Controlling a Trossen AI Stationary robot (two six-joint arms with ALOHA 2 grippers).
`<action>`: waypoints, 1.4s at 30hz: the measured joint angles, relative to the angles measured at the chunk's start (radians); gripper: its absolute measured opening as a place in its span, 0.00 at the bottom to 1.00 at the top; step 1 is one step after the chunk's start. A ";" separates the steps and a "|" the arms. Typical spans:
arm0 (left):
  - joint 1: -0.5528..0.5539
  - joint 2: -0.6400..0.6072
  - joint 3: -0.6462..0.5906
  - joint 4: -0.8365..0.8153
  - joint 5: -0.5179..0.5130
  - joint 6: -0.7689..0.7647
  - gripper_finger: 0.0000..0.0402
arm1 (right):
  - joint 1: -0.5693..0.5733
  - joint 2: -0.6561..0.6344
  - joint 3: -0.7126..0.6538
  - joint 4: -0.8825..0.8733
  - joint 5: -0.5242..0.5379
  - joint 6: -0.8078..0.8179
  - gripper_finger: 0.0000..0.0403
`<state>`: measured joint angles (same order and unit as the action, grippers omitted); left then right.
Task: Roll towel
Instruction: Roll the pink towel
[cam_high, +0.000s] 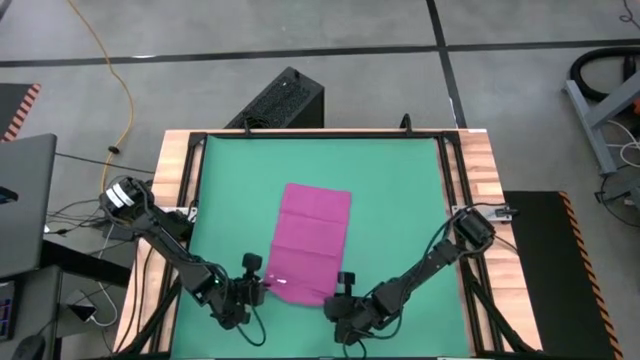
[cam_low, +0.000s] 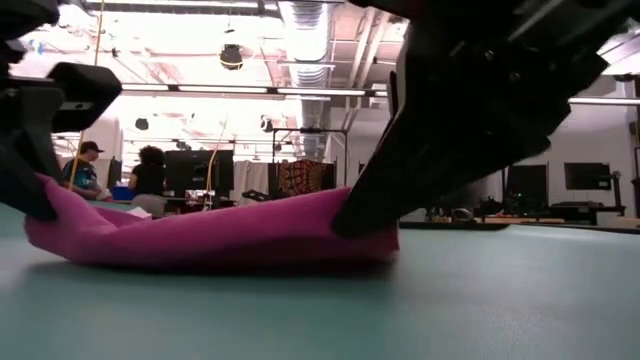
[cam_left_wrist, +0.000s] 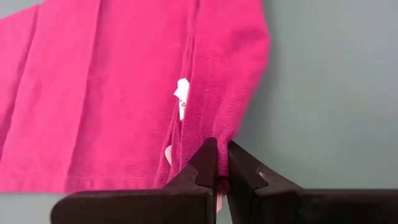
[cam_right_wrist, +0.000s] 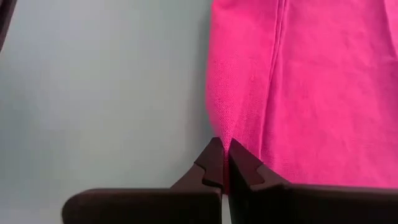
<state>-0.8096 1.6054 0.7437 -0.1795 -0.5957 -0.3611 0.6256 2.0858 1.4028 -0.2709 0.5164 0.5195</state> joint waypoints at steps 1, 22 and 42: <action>0.009 0.000 0.000 0.000 0.000 0.000 0.00 | 0.000 0.000 0.005 -0.007 -0.001 0.010 0.04; 0.180 -0.018 0.002 0.003 0.216 -0.008 0.00 | -0.023 -0.016 0.068 -0.191 0.004 0.399 0.04; 0.349 -0.209 -0.115 0.135 0.400 -0.045 0.00 | -0.080 -0.111 0.031 -0.389 -0.073 0.683 0.03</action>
<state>-0.4603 1.3960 0.6284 -0.0447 -0.1959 -0.4061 0.5451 1.9751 1.4340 -0.6595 0.4436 1.2021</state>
